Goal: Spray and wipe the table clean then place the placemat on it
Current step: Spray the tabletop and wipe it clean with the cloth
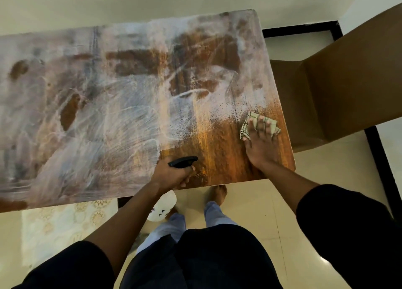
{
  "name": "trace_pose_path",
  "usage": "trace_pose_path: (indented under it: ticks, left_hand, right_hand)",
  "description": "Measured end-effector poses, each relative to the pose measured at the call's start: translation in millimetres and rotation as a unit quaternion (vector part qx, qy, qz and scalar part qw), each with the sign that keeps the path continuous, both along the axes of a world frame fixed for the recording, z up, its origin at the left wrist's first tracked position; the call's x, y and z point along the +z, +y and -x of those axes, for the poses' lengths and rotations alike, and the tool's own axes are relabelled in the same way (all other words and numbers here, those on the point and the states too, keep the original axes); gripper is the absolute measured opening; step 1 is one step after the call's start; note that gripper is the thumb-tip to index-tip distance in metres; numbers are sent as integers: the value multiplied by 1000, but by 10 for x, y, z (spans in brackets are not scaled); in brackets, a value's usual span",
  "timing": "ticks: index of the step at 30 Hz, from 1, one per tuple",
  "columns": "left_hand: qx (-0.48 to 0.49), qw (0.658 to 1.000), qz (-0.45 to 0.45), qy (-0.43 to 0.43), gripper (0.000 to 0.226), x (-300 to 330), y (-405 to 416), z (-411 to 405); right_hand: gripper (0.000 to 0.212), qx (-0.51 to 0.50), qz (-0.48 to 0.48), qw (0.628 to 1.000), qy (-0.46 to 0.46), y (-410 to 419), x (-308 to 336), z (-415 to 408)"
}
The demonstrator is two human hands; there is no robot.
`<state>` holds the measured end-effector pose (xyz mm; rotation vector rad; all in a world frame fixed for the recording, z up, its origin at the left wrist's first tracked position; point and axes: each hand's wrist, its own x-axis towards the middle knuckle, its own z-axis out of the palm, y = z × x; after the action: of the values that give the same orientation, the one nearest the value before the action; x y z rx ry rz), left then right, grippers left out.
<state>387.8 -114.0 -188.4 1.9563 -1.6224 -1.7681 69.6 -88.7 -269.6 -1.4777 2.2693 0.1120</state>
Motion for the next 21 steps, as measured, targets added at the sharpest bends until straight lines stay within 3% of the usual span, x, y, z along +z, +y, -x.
trace_pose_path:
  ticks: [5,13,15,18,21]
  left_hand:
    - [-25,999,34,-18,11,-24,86,-406]
    - [27,997,44,-65,13,-47,257,-1303]
    - [49,995,47,-74,22,-51,301,-1568]
    - [101,991,55,-75,6,-39,375,-1981]
    - [113,987,65,-94,9,-46,442,-2310]
  right_hand:
    - [67,7,52,998,19,209,-68,-572]
    - [73,166,75,983,-15,542,-126,-2115]
    - [68,210,78,974,-35,500,-87,-2515]
    - [68,287,71,953,-69,404,-25,-3053]
    - [75,372,92,920,-85,335,-61,-3439]
